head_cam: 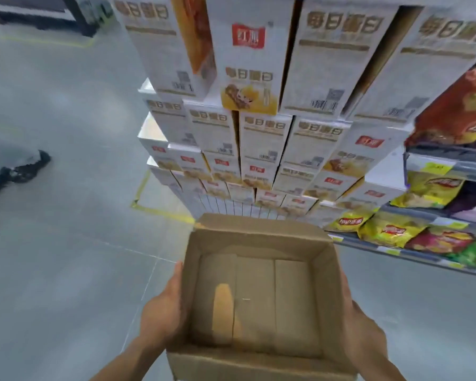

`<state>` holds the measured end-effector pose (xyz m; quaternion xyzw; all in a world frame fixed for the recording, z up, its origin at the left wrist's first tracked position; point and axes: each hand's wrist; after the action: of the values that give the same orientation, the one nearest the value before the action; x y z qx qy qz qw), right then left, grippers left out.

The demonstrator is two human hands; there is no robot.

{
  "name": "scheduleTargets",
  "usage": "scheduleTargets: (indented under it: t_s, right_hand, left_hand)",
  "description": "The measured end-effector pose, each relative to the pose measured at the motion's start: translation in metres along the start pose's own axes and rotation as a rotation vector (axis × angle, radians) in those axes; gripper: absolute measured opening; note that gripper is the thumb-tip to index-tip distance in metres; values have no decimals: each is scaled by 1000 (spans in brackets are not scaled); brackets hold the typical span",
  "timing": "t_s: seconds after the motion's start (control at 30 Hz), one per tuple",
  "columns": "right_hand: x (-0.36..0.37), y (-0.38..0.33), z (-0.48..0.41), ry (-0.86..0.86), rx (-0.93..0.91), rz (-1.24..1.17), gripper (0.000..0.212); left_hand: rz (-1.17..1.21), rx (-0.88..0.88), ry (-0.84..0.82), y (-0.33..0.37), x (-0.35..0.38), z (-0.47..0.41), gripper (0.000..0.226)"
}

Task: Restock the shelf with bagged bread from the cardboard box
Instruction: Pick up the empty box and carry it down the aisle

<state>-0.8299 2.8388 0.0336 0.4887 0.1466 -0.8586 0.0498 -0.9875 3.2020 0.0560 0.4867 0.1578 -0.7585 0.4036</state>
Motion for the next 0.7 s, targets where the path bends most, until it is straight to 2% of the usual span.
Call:
scheduleTargets:
  t_s: [0.23, 0.47, 0.7]
  right_hand:
    - [117, 19, -54, -66, 43, 82, 106]
    - [228, 40, -110, -80, 72, 84, 105]
    - [303, 51, -172, -39, 126, 100, 108]
  left_hand:
    - [-100, 6, -38, -12, 108, -71, 86]
    - [-156, 24, -38, -27, 212, -142, 93]
    - [-88, 40, 1, -41, 302, -218, 98]
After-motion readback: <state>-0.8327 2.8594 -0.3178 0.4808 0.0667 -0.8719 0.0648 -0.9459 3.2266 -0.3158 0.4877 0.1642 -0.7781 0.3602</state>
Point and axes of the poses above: each hand's wrist, its own z-axis away from the middle knuckle, its own x-axis out of the palm, y = z × x, and after that the axes turned 9 degrees about -x, right-handed
